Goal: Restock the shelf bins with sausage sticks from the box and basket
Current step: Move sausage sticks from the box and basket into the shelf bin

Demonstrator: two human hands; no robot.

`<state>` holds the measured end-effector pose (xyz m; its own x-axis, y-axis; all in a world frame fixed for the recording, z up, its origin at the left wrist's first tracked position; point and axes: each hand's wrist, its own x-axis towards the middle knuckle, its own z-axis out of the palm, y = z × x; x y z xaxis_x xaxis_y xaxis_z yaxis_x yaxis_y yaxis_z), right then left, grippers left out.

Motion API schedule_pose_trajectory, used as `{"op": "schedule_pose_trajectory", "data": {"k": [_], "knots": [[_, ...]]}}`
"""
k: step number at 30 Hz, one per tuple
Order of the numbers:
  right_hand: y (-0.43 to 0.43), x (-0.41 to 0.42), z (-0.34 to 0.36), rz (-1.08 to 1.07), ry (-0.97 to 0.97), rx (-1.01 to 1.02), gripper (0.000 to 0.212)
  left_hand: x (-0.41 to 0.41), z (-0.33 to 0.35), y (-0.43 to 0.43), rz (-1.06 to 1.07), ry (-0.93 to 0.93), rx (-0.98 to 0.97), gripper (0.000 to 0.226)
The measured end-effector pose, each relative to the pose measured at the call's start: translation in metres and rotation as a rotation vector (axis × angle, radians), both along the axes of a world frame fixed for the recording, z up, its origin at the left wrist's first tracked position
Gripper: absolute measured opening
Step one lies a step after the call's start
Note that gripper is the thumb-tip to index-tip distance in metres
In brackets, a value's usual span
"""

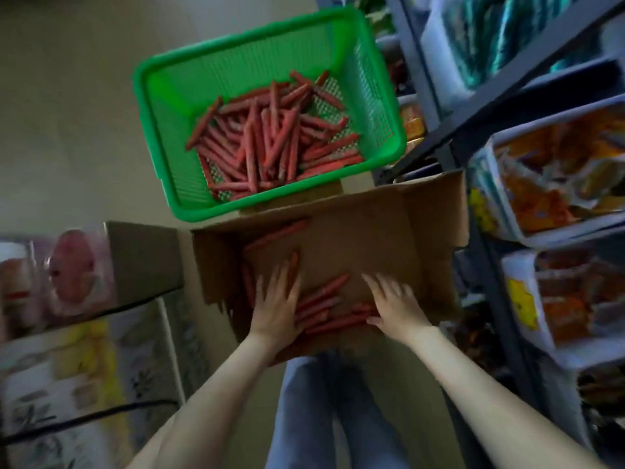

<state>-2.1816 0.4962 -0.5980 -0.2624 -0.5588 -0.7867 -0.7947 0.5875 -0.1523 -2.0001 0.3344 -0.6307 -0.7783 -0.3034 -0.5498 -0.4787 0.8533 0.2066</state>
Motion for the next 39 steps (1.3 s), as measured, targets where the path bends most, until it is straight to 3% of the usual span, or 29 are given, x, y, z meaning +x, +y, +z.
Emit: {"op": "schedule_pose_trajectory", "data": {"k": [2, 4, 6, 16, 20, 27, 31, 35, 39], "knots": [[-0.004, -0.003, -0.015, 0.043, -0.023, 0.030, 0.093, -0.006, -0.012, 0.005, -0.001, 0.034, -0.001, 0.100], [-0.010, -0.007, -0.031, 0.111, -0.019, 0.061, 0.097, -0.010, -0.031, 0.011, -0.025, 0.018, -0.011, 0.111], [-0.013, -0.009, -0.045, 0.223, 0.012, 0.064, 0.091, -0.010, -0.046, 0.017, -0.017, -0.004, -0.040, 0.112], [-0.007, -0.009, -0.065, 0.512, -0.031, 0.008, 0.055, -0.025, -0.048, 0.032, -0.006, -0.073, -0.183, 0.063], [-0.006, -0.014, -0.064, 0.543, -0.024, -0.028, 0.046, -0.042, -0.053, 0.042, 0.103, -0.150, -0.205, 0.060], [-0.005, -0.018, -0.062, 0.518, -0.050, -0.057, 0.040, -0.045, -0.053, 0.044, 0.225, -0.102, -0.094, 0.036], [-0.002, -0.022, -0.040, 0.258, -0.136, -0.174, 0.031, -0.043, -0.023, 0.035, 0.409, -0.034, 0.039, 0.042], [-0.007, -0.025, 0.017, -0.352, -0.225, -0.457, 0.036, -0.053, 0.043, 0.026, 0.638, 0.098, 0.372, 0.027], [-0.025, -0.027, 0.106, -0.872, -0.394, -0.754, 0.017, -0.078, 0.133, 0.019, 0.728, 0.267, 0.681, 0.035]]}}
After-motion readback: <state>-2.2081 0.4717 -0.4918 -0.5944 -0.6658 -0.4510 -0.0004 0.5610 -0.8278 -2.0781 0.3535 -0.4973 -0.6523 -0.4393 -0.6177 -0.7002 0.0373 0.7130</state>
